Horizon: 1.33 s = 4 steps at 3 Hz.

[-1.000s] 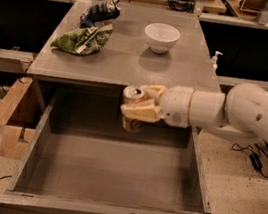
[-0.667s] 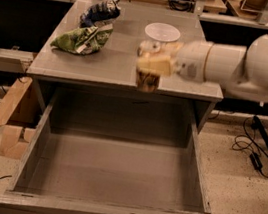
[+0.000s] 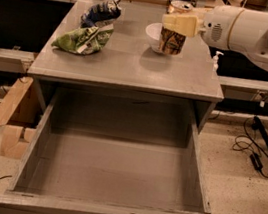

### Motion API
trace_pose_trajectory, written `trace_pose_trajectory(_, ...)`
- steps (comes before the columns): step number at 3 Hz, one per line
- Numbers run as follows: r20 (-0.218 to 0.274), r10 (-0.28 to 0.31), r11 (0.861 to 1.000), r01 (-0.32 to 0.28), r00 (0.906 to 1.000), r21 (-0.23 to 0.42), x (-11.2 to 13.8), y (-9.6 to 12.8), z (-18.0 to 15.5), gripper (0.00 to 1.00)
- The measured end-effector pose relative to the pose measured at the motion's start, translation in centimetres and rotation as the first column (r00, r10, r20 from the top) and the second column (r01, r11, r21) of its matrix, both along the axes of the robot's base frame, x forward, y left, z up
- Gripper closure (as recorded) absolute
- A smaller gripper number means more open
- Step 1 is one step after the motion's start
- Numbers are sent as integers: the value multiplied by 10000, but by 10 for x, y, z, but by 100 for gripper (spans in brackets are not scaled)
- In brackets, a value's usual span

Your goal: Pick orange can from top drawer and place on counter

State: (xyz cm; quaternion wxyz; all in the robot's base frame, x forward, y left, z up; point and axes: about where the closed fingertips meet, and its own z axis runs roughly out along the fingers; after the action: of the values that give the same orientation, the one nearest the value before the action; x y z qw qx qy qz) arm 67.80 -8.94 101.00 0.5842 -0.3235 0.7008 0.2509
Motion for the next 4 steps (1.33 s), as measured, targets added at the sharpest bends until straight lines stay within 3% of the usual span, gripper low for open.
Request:
trace_pose_trajectory(1, 363, -875, 9961, 869, 9955, 170, 29, -32, -20, 100)
trace_pose_trajectory(2, 792, -689, 9975, 700, 9945, -108, 40, -40, -47, 100)
trace_pose_trajectory(3, 1120, 173, 9969, -85, 9936, -784, 34, -43, -96, 100)
trace_pose_trajectory(4, 776, 885, 9908, -797, 9930, -1098, 21, -42, -134, 100)
